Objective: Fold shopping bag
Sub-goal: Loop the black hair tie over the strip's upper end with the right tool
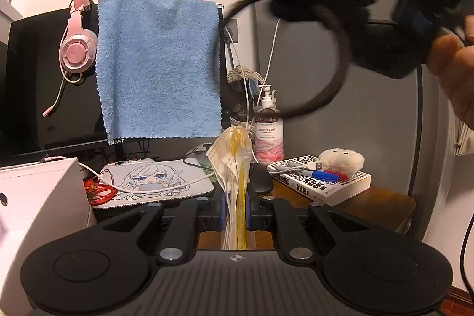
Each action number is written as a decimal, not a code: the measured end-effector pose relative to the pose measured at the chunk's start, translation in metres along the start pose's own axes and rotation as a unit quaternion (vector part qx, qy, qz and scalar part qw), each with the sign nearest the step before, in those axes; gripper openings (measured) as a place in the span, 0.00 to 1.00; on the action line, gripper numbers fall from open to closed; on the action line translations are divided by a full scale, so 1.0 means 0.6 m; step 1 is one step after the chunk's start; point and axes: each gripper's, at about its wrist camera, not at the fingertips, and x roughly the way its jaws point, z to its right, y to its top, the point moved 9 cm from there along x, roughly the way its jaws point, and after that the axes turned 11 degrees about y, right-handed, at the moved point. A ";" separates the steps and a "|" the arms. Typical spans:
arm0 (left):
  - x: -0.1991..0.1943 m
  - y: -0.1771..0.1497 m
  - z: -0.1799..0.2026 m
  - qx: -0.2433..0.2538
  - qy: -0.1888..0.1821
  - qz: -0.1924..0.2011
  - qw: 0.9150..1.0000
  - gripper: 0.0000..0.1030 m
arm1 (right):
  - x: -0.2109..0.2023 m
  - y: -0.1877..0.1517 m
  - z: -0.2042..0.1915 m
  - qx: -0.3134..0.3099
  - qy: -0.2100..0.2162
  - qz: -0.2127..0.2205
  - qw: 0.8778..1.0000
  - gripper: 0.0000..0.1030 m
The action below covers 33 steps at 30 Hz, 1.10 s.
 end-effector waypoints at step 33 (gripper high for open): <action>-0.014 -0.010 0.001 0.009 0.002 0.020 1.000 0.08 | 0.102 0.059 0.029 -0.025 -0.040 -0.085 0.995 0.02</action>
